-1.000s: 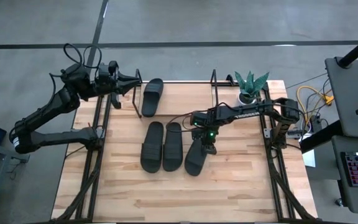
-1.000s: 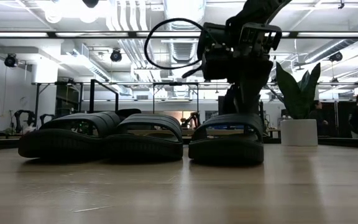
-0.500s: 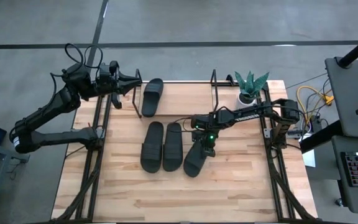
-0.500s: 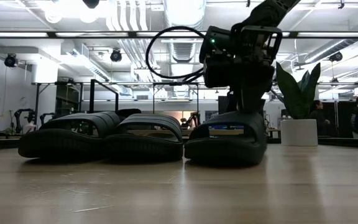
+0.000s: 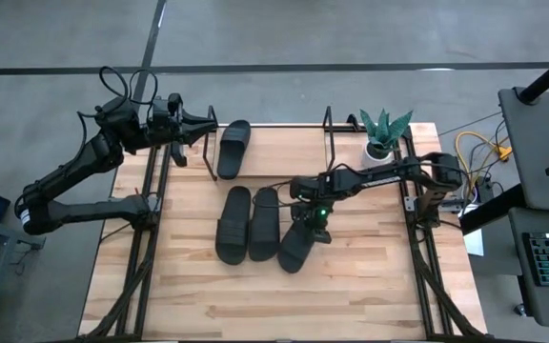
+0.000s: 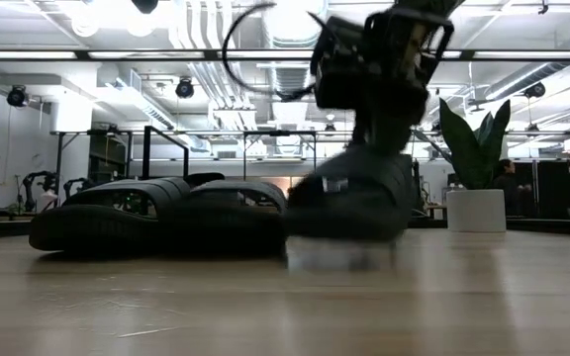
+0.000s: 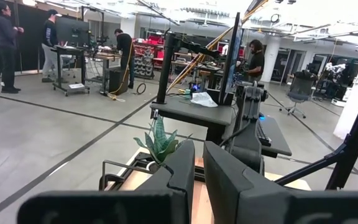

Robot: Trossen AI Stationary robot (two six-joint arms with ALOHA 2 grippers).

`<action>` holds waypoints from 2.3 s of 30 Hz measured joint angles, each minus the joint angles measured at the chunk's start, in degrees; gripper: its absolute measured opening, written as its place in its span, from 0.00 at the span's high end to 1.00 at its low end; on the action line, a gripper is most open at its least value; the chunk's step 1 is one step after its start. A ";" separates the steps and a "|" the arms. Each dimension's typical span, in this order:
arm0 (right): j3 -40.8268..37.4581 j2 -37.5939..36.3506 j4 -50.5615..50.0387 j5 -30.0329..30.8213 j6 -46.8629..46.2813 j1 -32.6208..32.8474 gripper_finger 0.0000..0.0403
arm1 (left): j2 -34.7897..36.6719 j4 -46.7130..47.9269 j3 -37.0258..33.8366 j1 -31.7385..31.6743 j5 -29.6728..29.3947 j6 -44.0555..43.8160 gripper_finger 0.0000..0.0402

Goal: Pick and place slides into the shelf
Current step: Put the right black slide on the shelf

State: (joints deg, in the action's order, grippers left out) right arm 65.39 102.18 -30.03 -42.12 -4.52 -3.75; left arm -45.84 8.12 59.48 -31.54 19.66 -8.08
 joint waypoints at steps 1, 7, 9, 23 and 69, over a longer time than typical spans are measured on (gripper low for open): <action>0.41 -0.73 0.19 0.02 -0.51 0.02 0.98 | 0.00 0.00 0.00 0.01 -0.02 0.00 0.95; 4.21 -6.84 0.15 0.23 -6.11 0.05 0.98 | 0.00 -0.07 0.00 -0.01 0.00 0.00 0.95; 5.79 -9.76 0.67 1.17 -6.25 0.13 0.98 | 0.00 -0.07 0.00 0.01 0.00 0.00 0.95; 13.77 -25.92 9.56 52.30 2.94 4.77 0.98 | -0.27 -0.41 -0.02 0.03 0.04 -0.81 0.95; 13.81 -23.22 18.55 63.77 12.32 5.46 0.98 | -20.27 -19.26 0.22 0.58 14.34 -17.16 0.42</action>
State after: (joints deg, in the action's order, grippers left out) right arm 79.20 78.96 -11.49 21.65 7.80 1.72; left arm -66.12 -11.14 59.70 -30.96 34.00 -25.23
